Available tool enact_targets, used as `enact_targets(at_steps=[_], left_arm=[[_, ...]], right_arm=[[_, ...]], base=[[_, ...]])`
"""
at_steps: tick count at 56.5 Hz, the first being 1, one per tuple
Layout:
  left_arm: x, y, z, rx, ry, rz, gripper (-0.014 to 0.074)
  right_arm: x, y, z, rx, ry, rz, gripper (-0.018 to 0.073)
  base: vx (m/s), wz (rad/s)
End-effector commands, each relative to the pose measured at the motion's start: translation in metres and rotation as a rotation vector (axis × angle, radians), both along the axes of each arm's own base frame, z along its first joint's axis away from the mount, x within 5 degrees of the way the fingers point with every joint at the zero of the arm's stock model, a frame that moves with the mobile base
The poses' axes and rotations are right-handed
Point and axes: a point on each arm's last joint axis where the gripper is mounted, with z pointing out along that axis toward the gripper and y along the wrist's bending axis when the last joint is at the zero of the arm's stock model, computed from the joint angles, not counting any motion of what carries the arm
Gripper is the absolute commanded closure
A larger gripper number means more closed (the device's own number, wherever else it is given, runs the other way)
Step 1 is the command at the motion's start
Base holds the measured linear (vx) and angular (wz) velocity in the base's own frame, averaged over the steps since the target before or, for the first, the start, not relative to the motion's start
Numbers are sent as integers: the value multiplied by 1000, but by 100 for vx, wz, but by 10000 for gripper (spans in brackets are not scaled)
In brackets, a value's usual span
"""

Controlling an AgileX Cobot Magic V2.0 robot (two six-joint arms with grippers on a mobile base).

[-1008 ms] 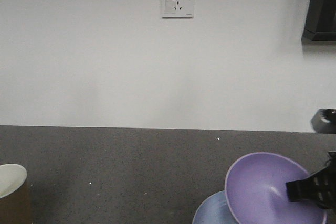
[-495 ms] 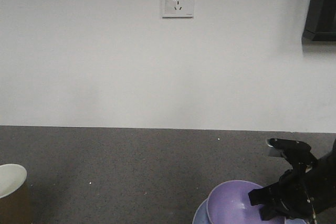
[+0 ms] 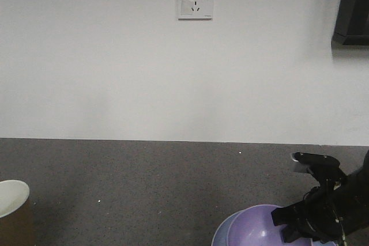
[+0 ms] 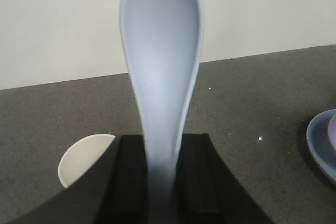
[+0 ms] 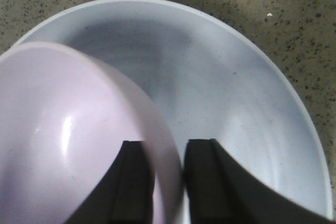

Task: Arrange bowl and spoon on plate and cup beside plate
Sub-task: 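Lower the lavender bowl onto the blue plate and open the right gripper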

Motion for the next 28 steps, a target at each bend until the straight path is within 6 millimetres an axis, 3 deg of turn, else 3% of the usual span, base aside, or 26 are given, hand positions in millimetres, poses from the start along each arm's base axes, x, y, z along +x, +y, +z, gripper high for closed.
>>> enact_targets(at_steps=[1, 14, 20, 28], left_arm=[[0, -1, 13, -42, -85, -5, 596], [-1, -1, 13, -42, -83, -5, 596], [-1, -1, 13, -41, -81, -5, 596], [-1, -1, 12, -37, -69, -5, 596]], right_arm=[[2, 2, 22, 27, -88, -5, 181], [1, 2, 30, 38, -117, -10, 38], [-2, 1, 49, 27, -176, -1, 29], [-14, -2, 89, -1, -285, 16, 29]], base=[[0, 0], [0, 0], [0, 0], [0, 0]])
